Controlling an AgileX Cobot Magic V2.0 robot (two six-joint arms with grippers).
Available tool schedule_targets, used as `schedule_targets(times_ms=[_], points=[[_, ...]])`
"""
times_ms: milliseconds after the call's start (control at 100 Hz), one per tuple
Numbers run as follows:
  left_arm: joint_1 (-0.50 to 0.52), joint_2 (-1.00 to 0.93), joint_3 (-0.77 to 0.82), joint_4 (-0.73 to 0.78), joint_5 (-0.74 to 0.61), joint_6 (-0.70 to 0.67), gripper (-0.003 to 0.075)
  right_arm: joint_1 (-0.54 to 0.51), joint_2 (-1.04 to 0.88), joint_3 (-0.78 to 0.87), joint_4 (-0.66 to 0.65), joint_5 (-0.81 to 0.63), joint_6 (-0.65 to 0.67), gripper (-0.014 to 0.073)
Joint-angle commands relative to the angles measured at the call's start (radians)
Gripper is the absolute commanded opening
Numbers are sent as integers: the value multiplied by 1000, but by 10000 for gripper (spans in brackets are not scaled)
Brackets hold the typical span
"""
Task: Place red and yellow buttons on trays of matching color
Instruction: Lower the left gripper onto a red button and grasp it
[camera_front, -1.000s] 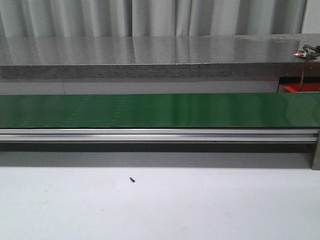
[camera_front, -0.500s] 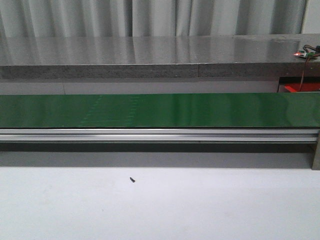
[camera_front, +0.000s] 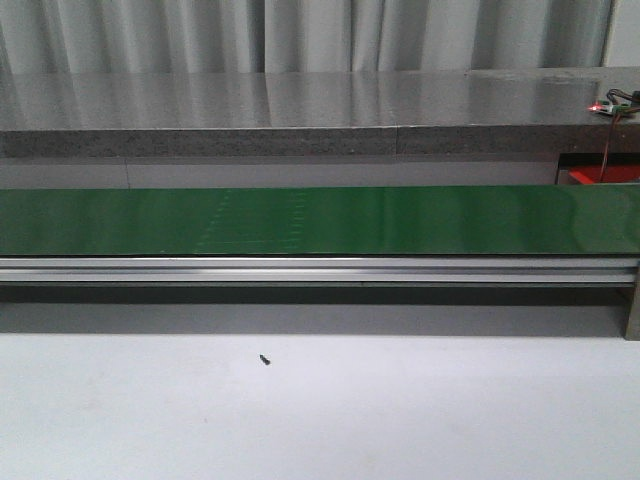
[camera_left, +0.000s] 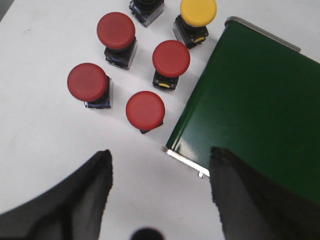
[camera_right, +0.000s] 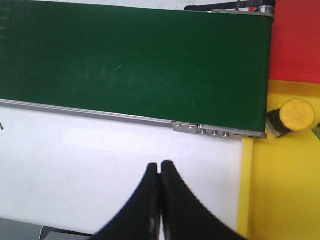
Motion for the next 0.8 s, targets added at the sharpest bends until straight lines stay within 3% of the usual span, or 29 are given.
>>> schedule_targets(times_ms=[0,260,560,790], points=[[2,28,-82,15,-25,-4,495,0,-23,-24,0,-30,-11,-106],[28,186,-202,74,33,-6,496,0,-23,-24,-1,-25,-11,-106],[162,261,-218,29,33,7,496,0,-23,-24,-1,-25,-11,-106],[171,301,-219,-6,11,49,495,0,-23,-24,-1,-23,-11,-106]])
